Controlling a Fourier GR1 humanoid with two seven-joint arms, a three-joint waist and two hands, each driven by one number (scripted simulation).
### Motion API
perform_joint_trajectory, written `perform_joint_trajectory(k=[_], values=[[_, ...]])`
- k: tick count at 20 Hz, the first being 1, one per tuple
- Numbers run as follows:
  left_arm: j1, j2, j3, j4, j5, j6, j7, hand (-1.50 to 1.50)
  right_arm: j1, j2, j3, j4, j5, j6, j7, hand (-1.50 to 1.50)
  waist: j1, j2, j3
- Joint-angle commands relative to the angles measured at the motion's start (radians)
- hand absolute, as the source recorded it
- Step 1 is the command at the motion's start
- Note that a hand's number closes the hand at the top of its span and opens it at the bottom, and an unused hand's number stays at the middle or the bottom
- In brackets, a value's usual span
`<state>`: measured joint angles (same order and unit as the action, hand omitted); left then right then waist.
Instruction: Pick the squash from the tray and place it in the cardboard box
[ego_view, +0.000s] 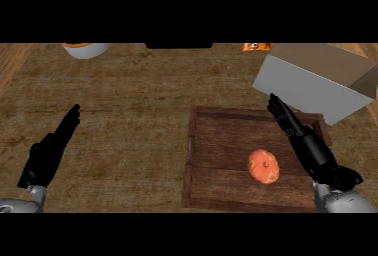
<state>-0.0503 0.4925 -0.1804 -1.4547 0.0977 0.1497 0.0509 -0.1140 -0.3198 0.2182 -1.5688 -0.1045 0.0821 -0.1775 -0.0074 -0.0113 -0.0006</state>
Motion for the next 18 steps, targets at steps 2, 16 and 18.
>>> perform_joint_trajectory(k=[2, 16, 18], values=[[-0.001, -0.068, 0.053, 0.013, -0.004, 0.046, 0.012, 0.00, -0.001, -0.022, -0.072, -0.041, 0.020, 0.000, -0.019, 1.50, 0.006, 0.011, 0.000], [-0.023, -0.203, 0.126, 0.081, 0.052, 0.143, -0.002, 0.00, 0.338, -0.191, -0.229, -0.227, 0.375, -0.256, -0.163, -1.50, -0.005, 0.009, 0.000], [-0.006, -0.224, 0.113, 0.091, 0.045, 0.145, -0.015, 0.00, 0.361, -0.252, -0.223, -0.299, 0.410, -0.199, -0.040, -1.50, -0.005, 0.009, 0.000]])
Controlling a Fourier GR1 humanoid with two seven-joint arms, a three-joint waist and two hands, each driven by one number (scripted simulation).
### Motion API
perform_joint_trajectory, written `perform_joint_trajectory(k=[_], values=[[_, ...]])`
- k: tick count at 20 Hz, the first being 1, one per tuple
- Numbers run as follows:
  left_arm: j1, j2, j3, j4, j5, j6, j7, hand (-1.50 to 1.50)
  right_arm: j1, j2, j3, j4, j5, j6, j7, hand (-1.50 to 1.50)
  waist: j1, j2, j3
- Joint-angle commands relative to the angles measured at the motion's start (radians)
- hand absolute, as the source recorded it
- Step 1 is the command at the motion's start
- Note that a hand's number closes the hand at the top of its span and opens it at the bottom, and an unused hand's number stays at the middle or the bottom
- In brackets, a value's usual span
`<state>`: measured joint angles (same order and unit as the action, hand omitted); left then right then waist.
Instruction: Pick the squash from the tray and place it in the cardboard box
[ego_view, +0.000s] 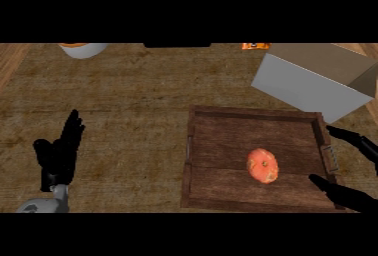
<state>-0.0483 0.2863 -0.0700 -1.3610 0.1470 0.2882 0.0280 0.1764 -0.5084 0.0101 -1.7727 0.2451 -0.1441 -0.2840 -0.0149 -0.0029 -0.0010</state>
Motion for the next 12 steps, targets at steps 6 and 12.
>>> perform_joint_trajectory(k=[6, 12], values=[[-0.047, -0.062, -0.001, 0.076, -0.026, 0.018, -0.018, 0.00, 0.018, -0.158, -0.038, -0.275, 0.034, 0.212, 0.432, -1.50, 0.008, 0.003, -0.001], [-0.012, -0.023, 0.014, 0.021, -0.017, -0.024, -0.020, 0.00, -0.025, -0.196, 0.094, -0.433, 0.103, 0.340, 0.706, -1.50, 0.028, 0.003, -0.001]])
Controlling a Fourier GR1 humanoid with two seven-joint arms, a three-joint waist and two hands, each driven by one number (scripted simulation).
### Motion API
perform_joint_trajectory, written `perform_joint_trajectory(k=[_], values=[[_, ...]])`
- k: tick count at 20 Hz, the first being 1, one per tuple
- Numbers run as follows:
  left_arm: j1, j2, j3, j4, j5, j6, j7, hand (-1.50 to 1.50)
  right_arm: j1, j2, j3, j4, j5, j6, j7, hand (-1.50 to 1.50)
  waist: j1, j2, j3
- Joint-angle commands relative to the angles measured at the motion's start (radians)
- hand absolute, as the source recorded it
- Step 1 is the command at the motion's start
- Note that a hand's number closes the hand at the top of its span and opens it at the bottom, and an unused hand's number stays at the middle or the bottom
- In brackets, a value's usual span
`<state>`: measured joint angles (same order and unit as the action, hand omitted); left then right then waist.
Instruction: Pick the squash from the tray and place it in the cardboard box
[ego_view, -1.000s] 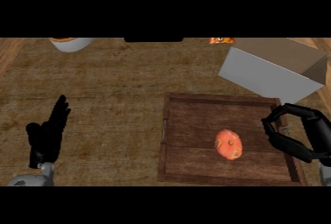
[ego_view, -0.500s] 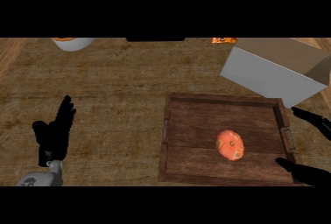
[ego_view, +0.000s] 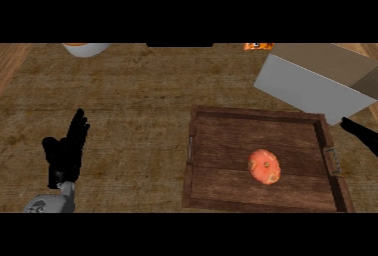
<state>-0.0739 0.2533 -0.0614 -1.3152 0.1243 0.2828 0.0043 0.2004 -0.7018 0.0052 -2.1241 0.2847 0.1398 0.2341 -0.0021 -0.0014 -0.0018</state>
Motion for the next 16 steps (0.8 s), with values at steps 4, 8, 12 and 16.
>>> perform_joint_trajectory(k=[4, 8, 12, 16], values=[[-0.006, -0.029, 0.003, 0.020, -0.024, -0.001, -0.020, 0.00, -0.168, -0.024, 0.046, -0.054, -0.040, 0.206, 0.292, -1.50, 0.009, 0.002, 0.001], [0.040, -0.033, 0.016, 0.027, -0.011, -0.037, -0.075, 0.00, -0.167, 0.054, 0.218, -0.089, 0.106, 0.211, 0.433, -1.50, 0.008, 0.002, 0.001], [-0.030, -0.032, 0.030, 0.024, -0.034, 0.002, 0.004, 0.00, -0.201, 0.100, 0.275, -0.090, 0.125, 0.288, 0.563, -1.50, 0.004, 0.001, 0.001], [0.017, -0.038, 0.022, -0.024, -0.047, -0.017, 0.004, 0.00, -0.328, 0.220, 0.344, 0.054, 0.194, 0.303, 0.601, -1.50, 0.011, 0.002, 0.002]])
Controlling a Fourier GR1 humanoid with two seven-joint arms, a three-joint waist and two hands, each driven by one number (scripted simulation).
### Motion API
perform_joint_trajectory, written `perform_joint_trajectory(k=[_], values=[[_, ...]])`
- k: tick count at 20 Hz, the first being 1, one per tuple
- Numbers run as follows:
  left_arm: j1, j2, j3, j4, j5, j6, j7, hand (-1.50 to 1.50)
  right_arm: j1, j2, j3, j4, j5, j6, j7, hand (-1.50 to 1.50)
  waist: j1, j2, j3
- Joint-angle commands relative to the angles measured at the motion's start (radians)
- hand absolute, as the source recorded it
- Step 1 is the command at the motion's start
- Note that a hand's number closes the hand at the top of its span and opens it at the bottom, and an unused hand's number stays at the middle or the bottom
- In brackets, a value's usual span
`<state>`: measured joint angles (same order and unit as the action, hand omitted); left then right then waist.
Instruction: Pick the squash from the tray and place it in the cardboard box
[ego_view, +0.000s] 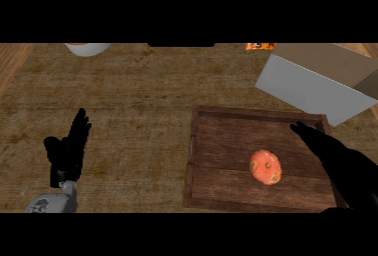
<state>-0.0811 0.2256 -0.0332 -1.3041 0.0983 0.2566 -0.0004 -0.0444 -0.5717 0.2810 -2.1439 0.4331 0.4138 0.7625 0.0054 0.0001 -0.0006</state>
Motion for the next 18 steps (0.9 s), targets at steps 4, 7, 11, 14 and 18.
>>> perform_joint_trajectory(k=[4, 7, 11, 14, 18], values=[[0.010, 0.004, 0.033, -0.060, -0.008, -0.024, 0.041, 0.00, -0.086, 0.150, 0.034, -0.020, 0.019, 0.116, 0.169, -1.50, -0.002, -0.001, 0.000], [-0.023, -0.032, 0.018, -0.015, -0.032, -0.016, 0.053, 0.00, -0.076, 0.212, 0.097, 0.085, 0.151, 0.059, 0.120, -1.50, -0.003, 0.000, 0.000], [-0.055, -0.066, 0.007, -0.021, -0.075, 0.038, 0.063, 0.00, -0.076, 0.238, 0.123, 0.025, 0.168, 0.120, 0.201, -1.50, -0.006, -0.001, 0.000], [-0.010, -0.049, 0.059, 0.077, -0.047, -0.029, -0.076, 0.00, -0.015, 0.230, 0.111, 0.105, 0.230, 0.062, 0.081, -1.50, -0.007, 0.000, 0.001], [-0.025, -0.054, 0.047, 0.016, -0.057, -0.028, 0.014, 0.00, -0.104, 0.334, 0.140, 0.135, 0.267, 0.102, 0.195, -1.50, -0.004, 0.000, 0.000]])
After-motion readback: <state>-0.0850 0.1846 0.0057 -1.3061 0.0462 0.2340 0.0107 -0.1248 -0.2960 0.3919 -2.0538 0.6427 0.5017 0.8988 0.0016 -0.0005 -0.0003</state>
